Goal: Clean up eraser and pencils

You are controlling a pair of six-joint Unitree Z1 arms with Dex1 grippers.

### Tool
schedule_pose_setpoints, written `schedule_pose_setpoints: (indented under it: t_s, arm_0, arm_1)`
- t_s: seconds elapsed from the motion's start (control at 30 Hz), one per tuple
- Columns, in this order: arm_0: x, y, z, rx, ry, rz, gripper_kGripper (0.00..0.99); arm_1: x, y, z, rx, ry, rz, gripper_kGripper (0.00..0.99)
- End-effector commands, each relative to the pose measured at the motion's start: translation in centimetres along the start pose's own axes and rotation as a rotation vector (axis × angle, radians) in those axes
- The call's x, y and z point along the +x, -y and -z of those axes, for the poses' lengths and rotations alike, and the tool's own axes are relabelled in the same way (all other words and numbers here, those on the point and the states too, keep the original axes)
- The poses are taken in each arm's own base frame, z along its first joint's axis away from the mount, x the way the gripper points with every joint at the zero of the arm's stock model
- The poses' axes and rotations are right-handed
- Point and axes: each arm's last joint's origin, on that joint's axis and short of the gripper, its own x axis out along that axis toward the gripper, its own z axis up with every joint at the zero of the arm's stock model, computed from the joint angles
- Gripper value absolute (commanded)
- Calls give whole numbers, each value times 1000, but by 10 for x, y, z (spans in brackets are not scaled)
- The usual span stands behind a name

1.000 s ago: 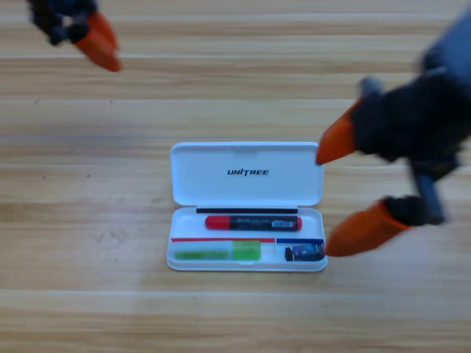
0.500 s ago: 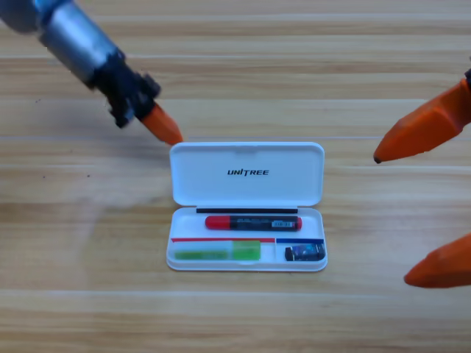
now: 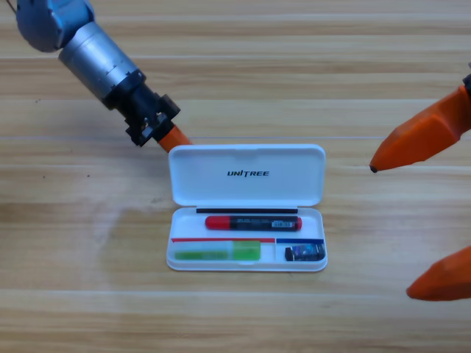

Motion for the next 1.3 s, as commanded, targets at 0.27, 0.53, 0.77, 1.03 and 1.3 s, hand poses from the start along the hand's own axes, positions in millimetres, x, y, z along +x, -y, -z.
schedule_pose_setpoints:
  t_s: [0.27, 0.53, 0.77, 1.03, 1.3]
  arm_0:
    - [24, 67, -37, 77, -39, 82, 0]
    - [50, 68, -24, 79, -65, 110, 0]
    - [61, 62, -19, 73, -75, 110, 0]
    - [69, 62, -15, 78, -87, 110, 0]
    - [73, 70, -6, 101, -149, 36, 0]
  arm_1:
    - [6, -4, 7, 7, -1, -28, 990]
    - [11, -1, 6, 13, -12, -34, 990]
    - [16, 1, 6, 19, -20, -46, 990]
    - [20, 3, 5, 24, -22, -64, 990]
    - [23, 4, 5, 27, -26, -71, 990]
